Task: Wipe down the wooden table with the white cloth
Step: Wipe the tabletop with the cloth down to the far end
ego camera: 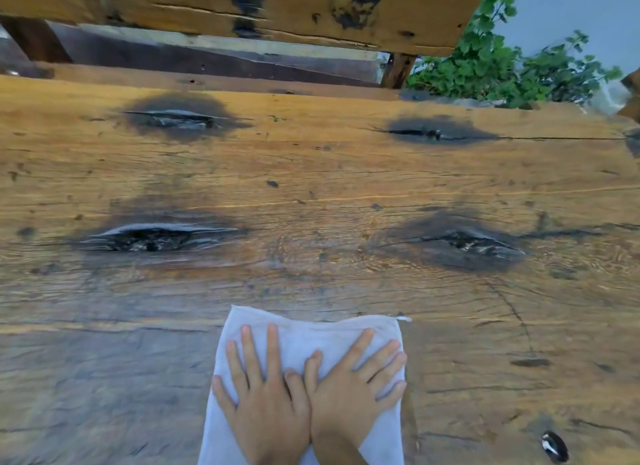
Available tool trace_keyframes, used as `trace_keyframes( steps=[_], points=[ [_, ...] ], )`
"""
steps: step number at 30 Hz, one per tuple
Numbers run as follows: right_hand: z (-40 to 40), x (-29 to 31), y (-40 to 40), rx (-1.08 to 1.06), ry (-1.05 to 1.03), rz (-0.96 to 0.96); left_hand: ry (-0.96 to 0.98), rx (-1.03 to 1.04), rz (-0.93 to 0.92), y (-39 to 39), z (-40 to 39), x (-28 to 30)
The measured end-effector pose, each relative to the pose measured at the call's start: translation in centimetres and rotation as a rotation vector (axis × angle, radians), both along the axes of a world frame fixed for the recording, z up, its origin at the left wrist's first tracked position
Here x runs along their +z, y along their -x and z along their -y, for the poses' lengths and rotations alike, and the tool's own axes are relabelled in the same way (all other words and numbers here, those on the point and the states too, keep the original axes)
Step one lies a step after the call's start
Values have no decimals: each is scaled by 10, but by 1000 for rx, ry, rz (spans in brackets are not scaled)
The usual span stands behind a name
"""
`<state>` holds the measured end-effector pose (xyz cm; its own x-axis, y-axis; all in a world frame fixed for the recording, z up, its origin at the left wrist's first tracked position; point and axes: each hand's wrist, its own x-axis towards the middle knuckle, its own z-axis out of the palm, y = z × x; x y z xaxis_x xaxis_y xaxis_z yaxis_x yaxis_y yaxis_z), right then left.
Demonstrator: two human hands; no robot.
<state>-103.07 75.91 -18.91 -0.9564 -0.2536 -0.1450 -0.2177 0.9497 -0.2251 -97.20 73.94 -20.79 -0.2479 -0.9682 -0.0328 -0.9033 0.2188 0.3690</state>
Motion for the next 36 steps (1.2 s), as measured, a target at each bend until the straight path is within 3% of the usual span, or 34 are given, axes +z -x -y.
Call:
trace_keyframes(
  steps=[13, 27, 36],
  points=[
    [179, -34, 153, 131, -20, -86, -51, 75, 36, 141, 182, -5],
    [388, -29, 323, 235, 14, -80, -41, 143, 66, 307, 395, -9],
    [462, -22, 388, 269, 44, -52, -8, 123, 81, 373, 478, -5]
  ],
)
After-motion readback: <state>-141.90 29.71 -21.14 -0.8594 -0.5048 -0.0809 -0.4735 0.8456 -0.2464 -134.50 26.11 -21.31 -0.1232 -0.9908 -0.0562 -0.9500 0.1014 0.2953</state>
